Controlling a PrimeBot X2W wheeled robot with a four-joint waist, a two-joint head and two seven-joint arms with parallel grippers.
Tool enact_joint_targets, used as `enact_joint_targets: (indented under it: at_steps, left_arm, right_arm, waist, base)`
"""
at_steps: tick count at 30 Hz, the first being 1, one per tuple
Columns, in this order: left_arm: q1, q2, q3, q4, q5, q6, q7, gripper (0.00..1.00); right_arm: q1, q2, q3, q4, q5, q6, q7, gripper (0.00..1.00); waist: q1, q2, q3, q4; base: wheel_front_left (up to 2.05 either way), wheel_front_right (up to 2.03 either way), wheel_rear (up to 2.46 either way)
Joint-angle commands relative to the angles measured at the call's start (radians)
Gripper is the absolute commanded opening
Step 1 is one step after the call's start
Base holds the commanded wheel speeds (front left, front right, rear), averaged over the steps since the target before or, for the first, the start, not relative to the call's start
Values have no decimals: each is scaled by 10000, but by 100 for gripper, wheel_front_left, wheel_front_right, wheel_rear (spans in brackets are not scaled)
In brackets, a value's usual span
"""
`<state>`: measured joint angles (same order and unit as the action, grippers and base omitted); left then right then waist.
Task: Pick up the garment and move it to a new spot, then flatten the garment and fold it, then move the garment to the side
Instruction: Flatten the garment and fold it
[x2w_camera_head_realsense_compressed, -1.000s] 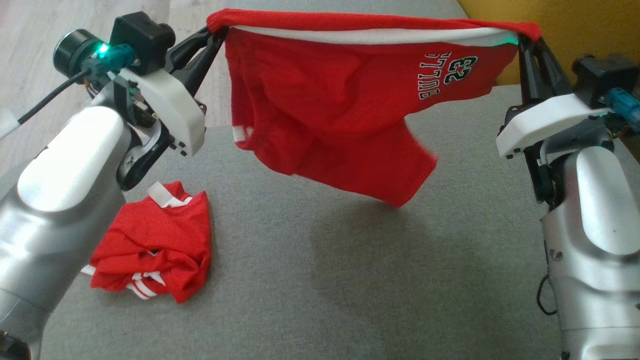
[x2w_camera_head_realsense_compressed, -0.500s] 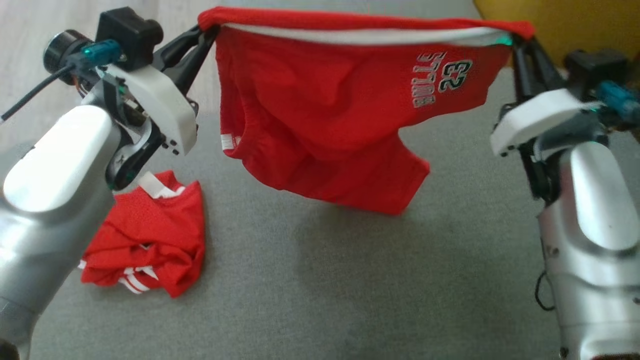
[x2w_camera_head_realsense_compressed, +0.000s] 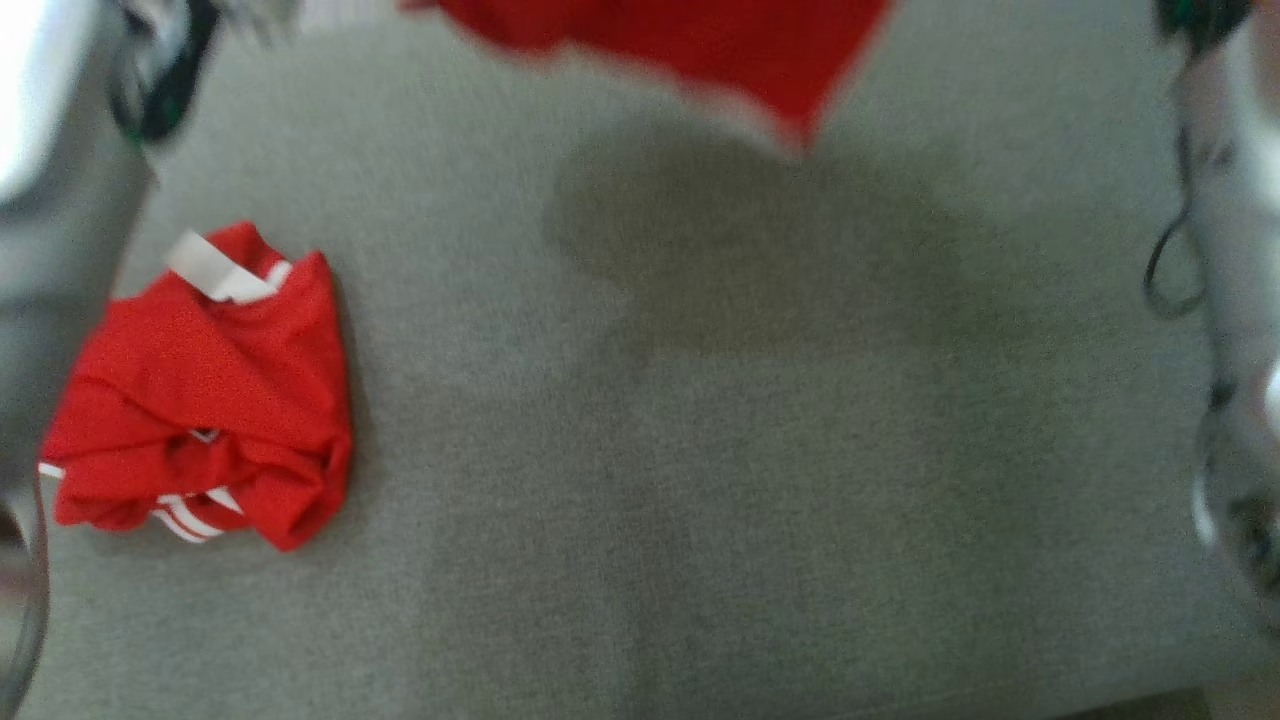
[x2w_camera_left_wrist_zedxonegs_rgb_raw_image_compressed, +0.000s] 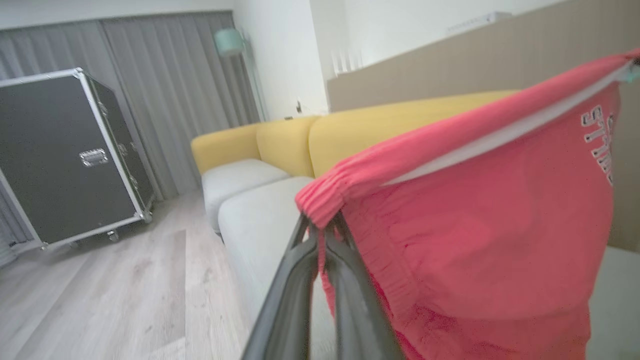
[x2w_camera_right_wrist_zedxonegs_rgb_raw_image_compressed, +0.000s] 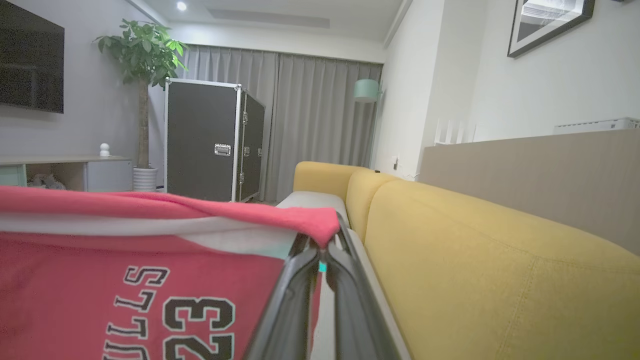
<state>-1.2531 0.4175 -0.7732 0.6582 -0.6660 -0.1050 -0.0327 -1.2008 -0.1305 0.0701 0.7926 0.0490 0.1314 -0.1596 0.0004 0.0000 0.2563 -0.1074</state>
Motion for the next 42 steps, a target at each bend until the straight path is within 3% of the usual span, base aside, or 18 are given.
enact_joint_targets:
  at_steps: [1,5,9,13,19,27,32,34,38,42]
  left_arm:
    - [-1106,242,617,119,101,191,-385,0]
    - [-2197,-264,856,1009,297,310,-1460,0]
    - [-2518,-778,773,1781,327,134,-1908,0]
    - [-2120,-1138,476,2325,280,-108,-2123,0]
    - [-594,-1375,-16,2656,105,-240,-2267,0]
    - [2160,-755,-1540,1376,-646,-254,-2287,0]
    - [3703,-153,-2642,486,-883,-255,-2223,0]
    - [4242,-72,-2906,200,-999,-256,-2129,0]
    - [4727,-109,-3006,-47,-1139,-184,-2081,0]
    - [5425,-95,-3158,-465,-1239,74,-2047,0]
  right_arm:
    - [-866,-11,-30,6,-146,-7,-367,0]
    - [-2048,37,-605,807,-562,-7,-914,0]
    - [-2159,267,-1118,1271,-841,-7,-1011,0]
    - [-1471,350,-1058,1786,-947,-7,-1017,0]
    - [-297,64,-534,3491,-945,-7,-1013,0]
    - [1084,-512,1345,4736,-266,-7,-339,0]
    - [2250,-890,3108,4833,1015,-7,740,0]
    - [2867,-1259,4173,4544,1747,-7,1453,0]
    - [3544,-1736,5061,3892,2829,-7,2209,0]
    - [4443,-2642,6381,2568,4238,-7,3195,0]
  waist:
    - [-4,0,994,-26]
    - [-4,0,1451,52]
    - [-4,0,1682,127]
    - [-4,0,1828,241]
    - [-4,0,1608,396]
    - [-4,0,640,513]
    - [-4,0,-261,477]
    - [-4,0,-677,454]
    - [-4,0,-1105,433]
    - [-4,0,-1732,327]
  base:
    - [0,0,0]
    - [0,0,0]
    - [0,0,0]
    - [0,0,0]
    - [0,0,0]
    - [0,0,0]
    - [0,0,0]
    - [0,0,0]
    - [0,0,0]
    - [0,0,0]
